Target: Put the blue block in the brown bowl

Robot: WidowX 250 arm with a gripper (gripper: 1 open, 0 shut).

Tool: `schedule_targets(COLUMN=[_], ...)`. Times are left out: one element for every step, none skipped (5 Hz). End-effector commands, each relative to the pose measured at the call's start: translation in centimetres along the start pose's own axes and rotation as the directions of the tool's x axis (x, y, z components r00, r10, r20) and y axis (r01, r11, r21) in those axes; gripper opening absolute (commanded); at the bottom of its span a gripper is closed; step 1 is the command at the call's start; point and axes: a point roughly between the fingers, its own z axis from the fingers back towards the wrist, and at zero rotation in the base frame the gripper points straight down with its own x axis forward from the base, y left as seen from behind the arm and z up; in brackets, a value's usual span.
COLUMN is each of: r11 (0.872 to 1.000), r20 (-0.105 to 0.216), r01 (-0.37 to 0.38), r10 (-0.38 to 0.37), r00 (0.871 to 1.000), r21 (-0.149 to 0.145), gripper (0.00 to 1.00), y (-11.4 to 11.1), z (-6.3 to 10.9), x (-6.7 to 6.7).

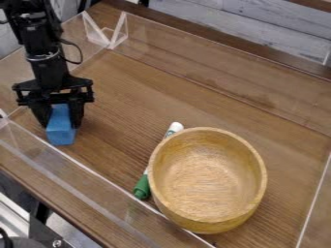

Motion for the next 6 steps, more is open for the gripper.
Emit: schedule_targets(r11=[1.0, 1.0, 0.999, 0.998, 0.994, 0.986], r20=[0.053, 0.06, 0.079, 0.105, 0.117, 0.117], r01=[0.006, 0.021, 0.041, 0.068, 0.106, 0.162], r10=[-0.007, -0.022, -0.041, -0.068, -0.103, -0.157], r00=[0.999, 0.998, 0.996, 0.992, 0.988, 0.981], r21=[0.007, 0.011, 0.007, -0.002, -0.018, -0.032], gripper=[0.0, 0.0, 0.0, 0.0, 0.0, 0.0], y=[-0.1, -0.4, -1.1, -2.1, -3.4, -5.1], z=[1.8, 2.6, 4.7, 7.3, 9.6, 10.9], x=[0.5, 0.2, -0.3, -0.9, -1.9, -3.1])
